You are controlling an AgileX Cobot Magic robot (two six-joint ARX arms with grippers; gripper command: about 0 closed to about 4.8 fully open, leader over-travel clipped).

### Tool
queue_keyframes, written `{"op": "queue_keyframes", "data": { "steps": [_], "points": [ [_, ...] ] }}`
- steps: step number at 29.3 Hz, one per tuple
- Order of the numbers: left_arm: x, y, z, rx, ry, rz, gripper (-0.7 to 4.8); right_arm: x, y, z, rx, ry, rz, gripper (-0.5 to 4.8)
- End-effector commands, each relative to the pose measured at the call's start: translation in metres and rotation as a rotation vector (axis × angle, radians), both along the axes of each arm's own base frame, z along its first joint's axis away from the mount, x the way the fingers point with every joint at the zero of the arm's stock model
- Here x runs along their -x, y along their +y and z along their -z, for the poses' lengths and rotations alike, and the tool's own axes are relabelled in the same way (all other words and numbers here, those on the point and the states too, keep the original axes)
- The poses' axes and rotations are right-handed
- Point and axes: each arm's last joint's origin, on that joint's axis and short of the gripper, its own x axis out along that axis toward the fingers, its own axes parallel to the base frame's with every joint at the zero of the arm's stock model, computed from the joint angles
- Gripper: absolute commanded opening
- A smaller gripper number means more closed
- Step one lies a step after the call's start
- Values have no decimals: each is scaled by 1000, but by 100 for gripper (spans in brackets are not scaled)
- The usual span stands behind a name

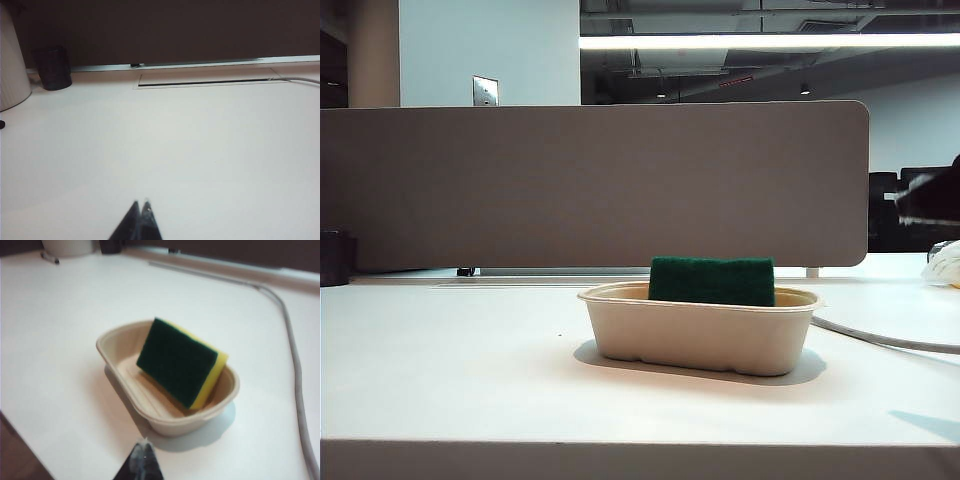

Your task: Take out the cleaning sponge from the paper lunch box and place it on the table.

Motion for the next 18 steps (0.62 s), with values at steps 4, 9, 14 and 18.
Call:
{"op": "queue_keyframes", "data": {
  "steps": [4,9,14,18],
  "points": [
    [0,0,-1,-7,-11,-1,-5,-1,1,0,0,1,1,-5],
    [0,0,-1,-7,-11,-1,-5,-1,1,1,8,11,2,-5],
    [0,0,-1,-7,-12,0,-5,-2,1,2,14,18,2,-5],
    [0,0,-1,-7,-12,4,-5,-2,1,2,14,18,2,-5]
  ]
}}
